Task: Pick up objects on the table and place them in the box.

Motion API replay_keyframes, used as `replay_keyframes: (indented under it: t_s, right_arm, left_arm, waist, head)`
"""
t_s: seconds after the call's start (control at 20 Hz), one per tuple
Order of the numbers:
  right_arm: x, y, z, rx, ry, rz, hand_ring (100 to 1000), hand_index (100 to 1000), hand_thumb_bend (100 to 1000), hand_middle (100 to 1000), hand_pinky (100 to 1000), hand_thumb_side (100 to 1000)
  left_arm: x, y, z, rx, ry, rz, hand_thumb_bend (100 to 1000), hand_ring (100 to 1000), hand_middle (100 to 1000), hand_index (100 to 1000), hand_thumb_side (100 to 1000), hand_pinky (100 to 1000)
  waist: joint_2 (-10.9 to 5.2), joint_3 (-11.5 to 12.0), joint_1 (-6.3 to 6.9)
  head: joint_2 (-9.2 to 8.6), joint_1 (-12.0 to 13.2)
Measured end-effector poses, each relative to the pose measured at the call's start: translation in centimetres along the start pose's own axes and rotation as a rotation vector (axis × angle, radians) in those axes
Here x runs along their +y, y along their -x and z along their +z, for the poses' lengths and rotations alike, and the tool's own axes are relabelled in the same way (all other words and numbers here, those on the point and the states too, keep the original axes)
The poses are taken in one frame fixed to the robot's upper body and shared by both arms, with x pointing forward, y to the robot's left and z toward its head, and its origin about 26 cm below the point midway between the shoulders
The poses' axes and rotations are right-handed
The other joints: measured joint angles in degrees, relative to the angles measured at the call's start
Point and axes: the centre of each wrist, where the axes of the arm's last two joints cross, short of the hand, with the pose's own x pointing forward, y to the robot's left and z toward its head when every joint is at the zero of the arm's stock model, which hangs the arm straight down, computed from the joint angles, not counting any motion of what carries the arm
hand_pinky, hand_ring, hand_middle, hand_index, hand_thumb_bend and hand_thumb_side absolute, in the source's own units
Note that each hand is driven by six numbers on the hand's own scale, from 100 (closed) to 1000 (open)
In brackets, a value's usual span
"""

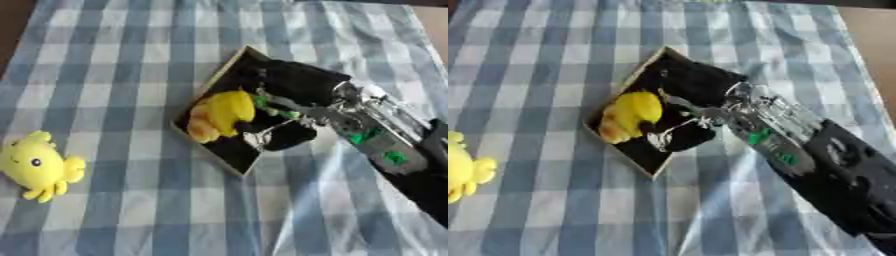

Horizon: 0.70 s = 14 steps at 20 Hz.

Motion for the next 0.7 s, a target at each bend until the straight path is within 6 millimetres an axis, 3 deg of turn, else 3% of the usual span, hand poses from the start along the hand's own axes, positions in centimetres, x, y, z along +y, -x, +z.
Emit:
replay_keyframes:
  t_s: [0.15,0.35,0.55,0.7]
  right_arm:
    - [-1.6,0.0,1.2,-0.001,0.064,-0.03,981,912,100,869,925,601]
    - [-3.1,1.5,2.9,0.007,0.18,-0.114,961,899,100,841,912,547]
    - [-4.0,3.4,4.6,0.024,0.283,-0.185,954,897,100,839,911,493]
    - [-4.2,3.8,5.0,0.025,0.282,-0.199,941,862,100,809,908,426]
  left_arm:
    - [0.0,0.0,0.0,-0.002,-0.001,0.0,230,843,694,809,750,712]
    - [0.0,-0.1,0.0,-0.011,0.002,-0.019,226,844,695,810,738,712]
    - [0.3,-0.5,-0.1,-0.036,0.022,-0.073,226,844,695,811,727,712]
    - [0.3,-0.9,-0.2,-0.056,0.034,-0.098,226,844,695,811,729,712]
  waist:
    - [0.0,-0.2,0.0]
    - [0.0,-0.5,0.0]
    - [0.0,-0.9,0.0]
    - [0.0,-1.0,0.02]
  head:
    - [0.0,0.4]
    - [0.0,1.0]
    - [0.0,1.7]
    - [-0.01,1.8]
